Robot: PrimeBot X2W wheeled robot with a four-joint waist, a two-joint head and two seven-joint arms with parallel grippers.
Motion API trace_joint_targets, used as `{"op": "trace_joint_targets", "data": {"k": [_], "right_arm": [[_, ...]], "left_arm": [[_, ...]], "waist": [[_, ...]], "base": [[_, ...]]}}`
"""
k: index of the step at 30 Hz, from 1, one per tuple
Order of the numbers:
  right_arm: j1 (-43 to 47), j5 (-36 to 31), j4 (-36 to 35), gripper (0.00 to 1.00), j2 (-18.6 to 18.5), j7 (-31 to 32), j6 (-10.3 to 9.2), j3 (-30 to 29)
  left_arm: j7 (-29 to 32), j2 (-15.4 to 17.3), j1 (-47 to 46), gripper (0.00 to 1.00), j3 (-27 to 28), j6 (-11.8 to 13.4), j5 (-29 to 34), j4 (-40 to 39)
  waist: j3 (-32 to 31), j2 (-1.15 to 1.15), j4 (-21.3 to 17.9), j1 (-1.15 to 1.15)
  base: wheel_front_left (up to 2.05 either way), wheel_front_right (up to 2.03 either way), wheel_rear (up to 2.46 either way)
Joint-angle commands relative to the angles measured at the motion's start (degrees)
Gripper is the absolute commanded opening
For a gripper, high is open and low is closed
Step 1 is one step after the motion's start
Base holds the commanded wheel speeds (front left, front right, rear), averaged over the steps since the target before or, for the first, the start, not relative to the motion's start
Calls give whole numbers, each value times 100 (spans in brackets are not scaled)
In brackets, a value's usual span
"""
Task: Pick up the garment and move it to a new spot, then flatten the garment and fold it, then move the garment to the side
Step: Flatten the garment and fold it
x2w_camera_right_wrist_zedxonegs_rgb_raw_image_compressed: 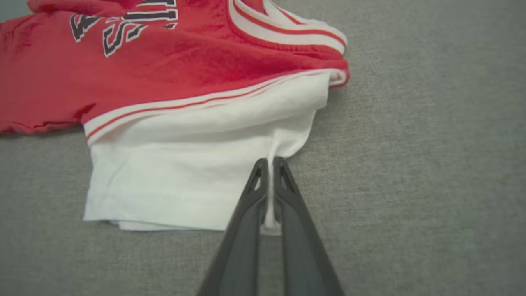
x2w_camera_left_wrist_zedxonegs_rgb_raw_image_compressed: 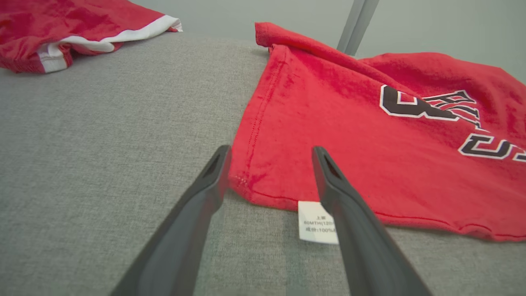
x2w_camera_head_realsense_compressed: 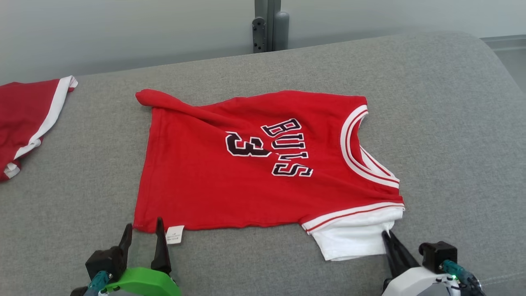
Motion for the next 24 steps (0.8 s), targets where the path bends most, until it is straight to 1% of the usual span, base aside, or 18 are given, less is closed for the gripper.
{"op": "trace_joint_targets", "data": {"k": [1,8,13,14,16,17,18,19,24], "right_arm": [[-98,-33,-116,0,-25,-61,0,-75],[-138,-194,-723,0,-24,-155,0,-339],[-102,-232,-1000,0,-24,-162,0,-373],[-102,-226,-1035,0,-24,-160,0,-365],[-85,-209,-1102,0,-25,-157,0,-350],[-74,-204,-1129,0,-25,-153,0,-350],[-65,-202,-1154,0,-25,-151,0,-356],[-61,-200,-1179,0,-25,-151,0,-361],[-144,-169,-1310,0,-25,-175,0,-397]], "left_arm": [[83,13,-89,100,31,-23,-125,66],[557,-40,-229,100,233,132,-767,466],[780,-65,-418,100,343,233,-1235,723],[836,-68,-451,89,321,265,-1240,773],[945,-70,-497,52,269,271,-1299,853],[994,-71,-500,38,238,277,-1329,886],[1035,-73,-509,16,206,282,-1350,909],[1074,-74,-520,0,165,280,-1340,921],[950,-72,-589,0,107,195,-1355,715]], "waist": [[-13,0,-55,0],[-8,0,-185,0],[40,0,-272,0],[55,0,-288,0],[69,0,-313,0],[75,0,-323,0],[83,0,-329,0],[90,0,-332,0],[123,0,-314,0]], "base": [[0,0,0],[0,0,0],[0,0,0],[0,0,0],[0,0,0],[0,0,0],[0,0,0],[0,0,0],[0,0,0]]}}
